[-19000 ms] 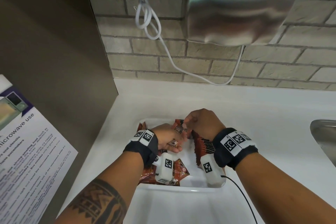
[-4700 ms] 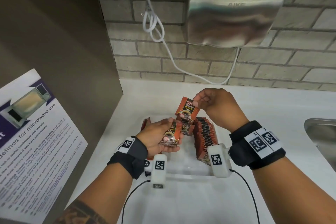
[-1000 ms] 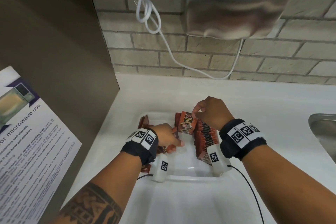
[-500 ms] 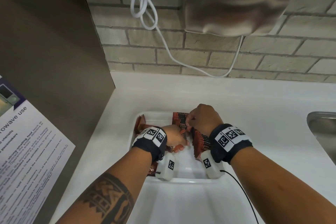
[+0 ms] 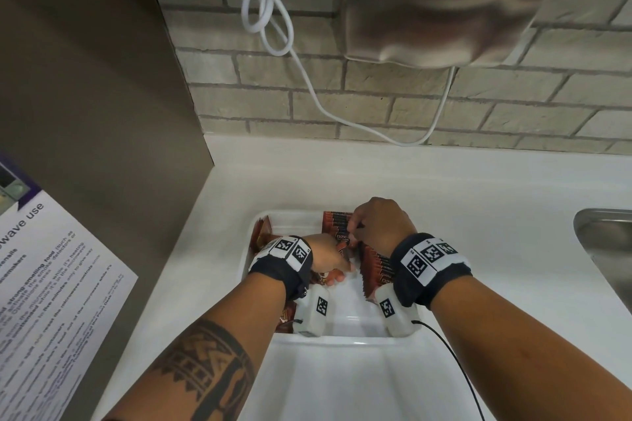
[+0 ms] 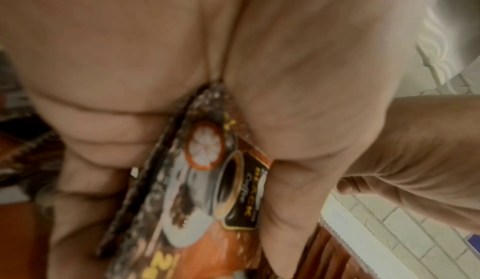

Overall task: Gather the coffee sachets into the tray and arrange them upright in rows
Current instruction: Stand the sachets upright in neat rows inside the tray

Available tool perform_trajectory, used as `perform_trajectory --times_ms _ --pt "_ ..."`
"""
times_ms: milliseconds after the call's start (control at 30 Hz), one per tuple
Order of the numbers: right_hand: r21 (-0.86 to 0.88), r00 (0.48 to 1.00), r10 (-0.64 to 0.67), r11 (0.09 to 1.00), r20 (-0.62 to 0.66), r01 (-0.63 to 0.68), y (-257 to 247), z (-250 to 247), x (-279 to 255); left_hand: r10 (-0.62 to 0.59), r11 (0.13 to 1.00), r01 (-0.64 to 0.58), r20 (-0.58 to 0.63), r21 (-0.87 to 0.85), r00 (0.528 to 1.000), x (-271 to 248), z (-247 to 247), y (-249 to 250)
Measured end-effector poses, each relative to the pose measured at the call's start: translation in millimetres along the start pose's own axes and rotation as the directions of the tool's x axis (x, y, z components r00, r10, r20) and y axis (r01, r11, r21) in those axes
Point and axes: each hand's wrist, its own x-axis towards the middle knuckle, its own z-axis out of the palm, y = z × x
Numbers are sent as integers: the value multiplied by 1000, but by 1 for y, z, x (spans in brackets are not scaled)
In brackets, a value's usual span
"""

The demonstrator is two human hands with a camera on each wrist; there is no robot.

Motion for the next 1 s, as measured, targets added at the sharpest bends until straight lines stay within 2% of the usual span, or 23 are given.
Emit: perform_trajectory --times_ms 500,733,1000 --pt "50 1000 17 999 17 -18 4 -3 -2 -7 993 5 -15 -120 1000 0 -7 -8" --pt "0 1000 20 1000 3 -20 -3 -3 -7 5 996 -7 -22 -92 1000 -2 -6 -5" --pt "19 999 41 999 19 -41 -5 -9 -8 -8 993 7 -5 -121 1000 -3 -7 -7"
